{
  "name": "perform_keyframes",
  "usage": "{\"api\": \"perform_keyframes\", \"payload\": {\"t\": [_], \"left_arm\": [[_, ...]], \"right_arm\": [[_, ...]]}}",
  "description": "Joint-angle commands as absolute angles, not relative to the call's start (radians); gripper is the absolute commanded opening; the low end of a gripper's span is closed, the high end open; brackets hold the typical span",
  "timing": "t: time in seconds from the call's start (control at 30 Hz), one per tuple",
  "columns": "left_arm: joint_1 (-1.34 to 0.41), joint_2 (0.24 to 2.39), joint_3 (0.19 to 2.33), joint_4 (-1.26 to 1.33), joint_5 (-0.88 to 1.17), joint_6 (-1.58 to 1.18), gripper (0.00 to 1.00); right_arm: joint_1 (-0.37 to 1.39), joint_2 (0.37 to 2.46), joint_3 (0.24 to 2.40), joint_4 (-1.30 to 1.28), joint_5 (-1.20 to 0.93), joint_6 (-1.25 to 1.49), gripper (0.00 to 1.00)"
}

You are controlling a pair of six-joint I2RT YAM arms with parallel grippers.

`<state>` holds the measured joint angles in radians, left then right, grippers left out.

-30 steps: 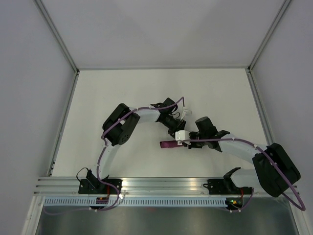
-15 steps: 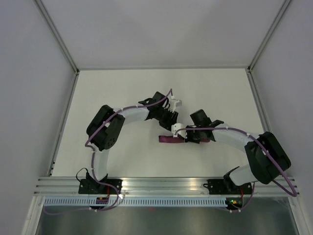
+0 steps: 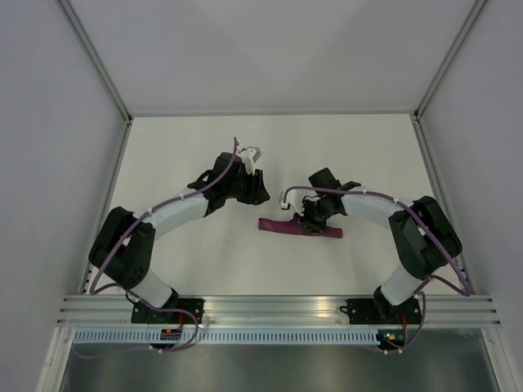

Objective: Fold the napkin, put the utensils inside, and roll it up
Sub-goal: Roll the napkin at the center of the board.

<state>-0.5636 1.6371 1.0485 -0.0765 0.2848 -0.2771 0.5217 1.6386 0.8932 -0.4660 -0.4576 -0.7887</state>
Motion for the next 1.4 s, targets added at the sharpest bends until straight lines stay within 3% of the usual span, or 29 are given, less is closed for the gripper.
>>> {"api": "perform_keyframes", "payload": {"t": [0.0, 0.17, 0.33, 0.77, 1.07, 1.37], "left_arm": [[-0.569, 1.495, 0.875, 0.079, 0.161, -0.484, 0.47], [-0.600, 1.372, 0.626, 0.271, 0.109, -0.618, 0.48], [-0.713, 1.406, 0.554, 0.422, 0.008, -0.715, 0.49], [-0.874, 1.612, 0.647, 0.503, -0.297, -0.900, 0.50], [-0.877, 1.713, 0.715, 0.489, -0.339, -0.928, 0.50], [-0.853, 1.796, 0.851, 0.305, -0.315, -0.859, 0.49]], "right_arm": [[0.509, 1.758, 0.887, -0.549, -0.475, -0.700, 0.14], [0.469, 1.808, 0.923, -0.511, -0.502, -0.605, 0.14], [0.443, 1.904, 0.989, -0.528, -0.549, -0.535, 0.14], [0.414, 2.000, 1.091, -0.549, -0.609, -0.381, 0.15], [0.413, 2.036, 1.135, -0.535, -0.652, -0.299, 0.15], [0.407, 2.045, 1.172, -0.548, -0.690, -0.285, 0.21]]}}
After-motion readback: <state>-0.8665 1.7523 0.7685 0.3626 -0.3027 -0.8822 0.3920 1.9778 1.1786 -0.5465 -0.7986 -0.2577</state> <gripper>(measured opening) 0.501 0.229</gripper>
